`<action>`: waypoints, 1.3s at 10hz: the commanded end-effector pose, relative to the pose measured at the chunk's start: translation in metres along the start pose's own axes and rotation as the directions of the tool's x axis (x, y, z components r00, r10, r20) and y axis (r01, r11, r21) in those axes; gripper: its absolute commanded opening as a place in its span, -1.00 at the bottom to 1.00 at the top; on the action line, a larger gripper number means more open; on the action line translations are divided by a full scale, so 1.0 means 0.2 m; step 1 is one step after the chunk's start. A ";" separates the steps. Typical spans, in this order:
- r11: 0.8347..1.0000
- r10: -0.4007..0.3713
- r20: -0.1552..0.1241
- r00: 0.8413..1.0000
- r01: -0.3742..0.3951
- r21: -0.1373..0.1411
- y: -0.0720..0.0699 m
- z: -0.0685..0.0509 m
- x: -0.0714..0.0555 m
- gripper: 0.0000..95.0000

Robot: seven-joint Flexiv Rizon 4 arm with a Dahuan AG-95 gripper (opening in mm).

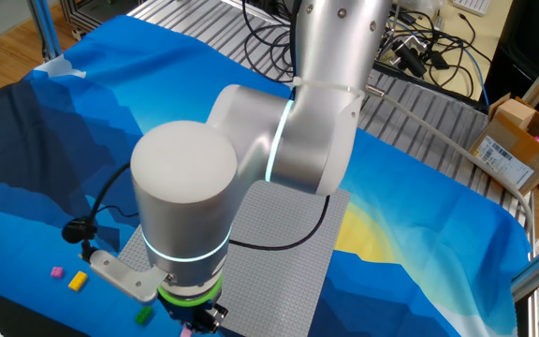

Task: Stack small Lego blocks randomly, one at a time

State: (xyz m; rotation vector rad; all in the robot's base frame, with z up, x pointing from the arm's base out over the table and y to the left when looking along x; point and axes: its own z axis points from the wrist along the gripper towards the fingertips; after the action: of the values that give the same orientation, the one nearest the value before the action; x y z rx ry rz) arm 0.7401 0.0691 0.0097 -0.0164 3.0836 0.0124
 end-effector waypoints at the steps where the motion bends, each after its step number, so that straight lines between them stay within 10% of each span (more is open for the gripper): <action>1: 1.000 0.000 0.003 1.000 0.000 0.000 0.00 0.01 -0.02 -0.60; 6: 1.000 -0.001 0.002 1.000 0.001 0.000 0.00 0.01 -0.02 -0.60; 7: 1.000 -0.004 0.000 1.000 0.004 0.000 0.00 0.01 -0.02 -1.00; 10: 1.000 -0.004 -0.002 1.000 0.004 0.008 0.00 0.00 -0.02 -1.00; 13: 0.999 -0.049 -0.056 0.997 0.049 0.004 -0.13 -0.09 -0.01 -1.00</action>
State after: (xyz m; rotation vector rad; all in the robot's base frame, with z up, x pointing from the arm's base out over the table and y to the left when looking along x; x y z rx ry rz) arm 0.7396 0.0455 0.0258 -0.0731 3.1327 0.0099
